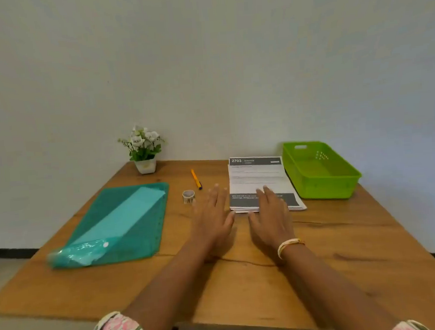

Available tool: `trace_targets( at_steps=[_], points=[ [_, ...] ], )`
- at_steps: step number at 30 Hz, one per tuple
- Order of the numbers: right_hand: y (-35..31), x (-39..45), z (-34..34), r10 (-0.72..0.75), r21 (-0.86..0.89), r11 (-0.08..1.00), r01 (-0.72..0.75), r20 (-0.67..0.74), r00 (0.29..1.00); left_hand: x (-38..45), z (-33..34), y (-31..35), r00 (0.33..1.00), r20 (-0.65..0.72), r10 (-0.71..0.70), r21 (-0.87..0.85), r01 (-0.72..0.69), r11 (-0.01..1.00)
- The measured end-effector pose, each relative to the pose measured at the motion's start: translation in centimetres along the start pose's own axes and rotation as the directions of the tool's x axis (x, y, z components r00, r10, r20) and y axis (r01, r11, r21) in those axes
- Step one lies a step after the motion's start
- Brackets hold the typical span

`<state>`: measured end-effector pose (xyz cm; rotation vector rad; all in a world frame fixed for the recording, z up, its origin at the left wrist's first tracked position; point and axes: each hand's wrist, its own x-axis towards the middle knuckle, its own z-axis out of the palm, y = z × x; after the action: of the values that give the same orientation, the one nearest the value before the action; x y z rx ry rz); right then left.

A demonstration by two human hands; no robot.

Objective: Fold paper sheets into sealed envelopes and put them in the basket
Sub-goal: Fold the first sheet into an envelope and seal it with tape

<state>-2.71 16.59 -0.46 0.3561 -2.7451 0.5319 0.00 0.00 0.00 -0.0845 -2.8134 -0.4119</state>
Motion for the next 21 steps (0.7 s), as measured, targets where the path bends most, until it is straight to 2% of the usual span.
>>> trace_targets(
  at_steps=[2, 4, 8, 15, 21],
  points=[
    [-0.1, -1.9, 0.4, -0.005, -0.035, 0.999, 0.006, 0.035, 0.999, -1.9, 0.8, -0.2, 0.982, 0.119, -0.143, -0.088, 0.154, 0.984],
    [0.2, -3.6, 1.4, -0.006, -0.057, 0.998, 0.010, 0.071, 0.997, -4.1, 2.2, -0.6, 0.967, 0.167, -0.193, -0.028, 0.200, 0.979],
    [0.5, -3.4, 1.9, -0.013, -0.044, 0.999, 0.016, 0.056, 0.998, -6.0, 3.3, -1.2, 0.987, 0.055, -0.152, 0.007, 0.151, 0.988],
    [-0.3, 0.9, 2.1, -0.156, -0.109, 0.980, 0.168, 0.107, 0.982, -6.0, 2.9, -0.5, 0.985, 0.022, -0.169, 0.006, 0.169, 0.986],
    [-0.3, 4.8, 2.2, -0.127, -0.220, 0.954, 0.203, 0.316, 0.940, -6.2, 2.9, -0.7, 0.985, 0.028, -0.169, 0.004, 0.169, 0.986]
  ],
)
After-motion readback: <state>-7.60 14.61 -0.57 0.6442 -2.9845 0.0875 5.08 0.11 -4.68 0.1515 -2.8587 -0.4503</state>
